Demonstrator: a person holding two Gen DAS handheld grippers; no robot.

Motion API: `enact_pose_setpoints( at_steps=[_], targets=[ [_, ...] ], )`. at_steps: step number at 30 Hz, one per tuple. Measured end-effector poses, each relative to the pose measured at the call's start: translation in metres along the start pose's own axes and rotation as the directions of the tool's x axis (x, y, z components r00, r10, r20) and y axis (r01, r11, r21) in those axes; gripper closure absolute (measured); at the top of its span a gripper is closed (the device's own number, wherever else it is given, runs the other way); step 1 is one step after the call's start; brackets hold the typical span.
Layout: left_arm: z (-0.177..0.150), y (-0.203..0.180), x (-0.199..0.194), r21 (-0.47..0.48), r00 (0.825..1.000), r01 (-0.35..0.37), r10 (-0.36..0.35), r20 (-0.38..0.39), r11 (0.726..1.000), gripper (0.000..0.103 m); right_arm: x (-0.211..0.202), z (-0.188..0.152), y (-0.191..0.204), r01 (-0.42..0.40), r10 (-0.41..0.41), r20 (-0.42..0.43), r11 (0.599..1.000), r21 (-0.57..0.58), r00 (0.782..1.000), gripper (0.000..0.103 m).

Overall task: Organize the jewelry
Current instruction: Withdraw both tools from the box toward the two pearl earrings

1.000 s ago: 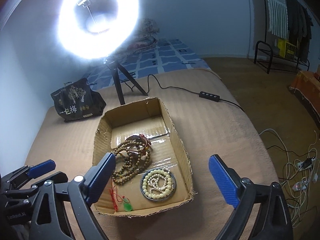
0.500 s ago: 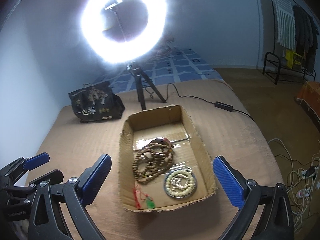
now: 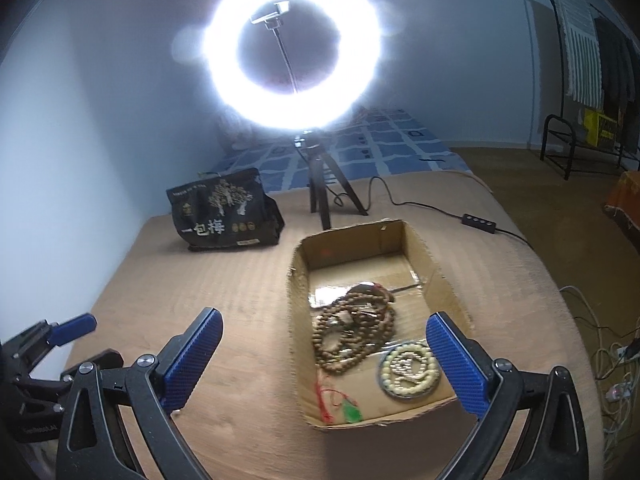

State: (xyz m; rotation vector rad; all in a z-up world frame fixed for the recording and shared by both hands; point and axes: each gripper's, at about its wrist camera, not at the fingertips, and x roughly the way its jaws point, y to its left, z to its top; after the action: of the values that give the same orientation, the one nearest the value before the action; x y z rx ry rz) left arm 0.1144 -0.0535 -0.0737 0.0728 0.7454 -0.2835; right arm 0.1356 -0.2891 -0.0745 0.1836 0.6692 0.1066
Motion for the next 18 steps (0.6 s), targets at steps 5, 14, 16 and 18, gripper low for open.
enact_pose_setpoints(
  at_steps=[5, 14, 16, 18],
  targets=[
    [-0.01, 0.019, -0.003, -0.002, 1.0, -0.027, 0.027, -0.005, 1.0, 0.024, 0.006, -0.005, 0.017, -0.039, 0.039, -0.011, 0.999, 0.009, 0.999, 0.0],
    [-0.024, 0.05, -0.004, -0.002, 0.997, -0.077, 0.077, -0.004, 0.997, 0.024, 0.017, -0.017, 0.053, -0.038, 0.037, -0.017, 0.997, -0.071, 0.999, 0.0],
    [-0.026, 0.058, -0.003, 0.003, 0.996, -0.092, 0.092, 0.001, 0.996, 0.024, 0.019, -0.021, 0.058, -0.036, 0.035, -0.015, 0.996, -0.081, 0.999, 0.0],
    [-0.029, 0.069, -0.003, -0.011, 0.994, -0.106, 0.106, 0.002, 0.994, 0.024, 0.022, -0.025, 0.064, -0.035, 0.034, -0.015, 0.995, -0.091, 0.999, 0.0]
  ],
)
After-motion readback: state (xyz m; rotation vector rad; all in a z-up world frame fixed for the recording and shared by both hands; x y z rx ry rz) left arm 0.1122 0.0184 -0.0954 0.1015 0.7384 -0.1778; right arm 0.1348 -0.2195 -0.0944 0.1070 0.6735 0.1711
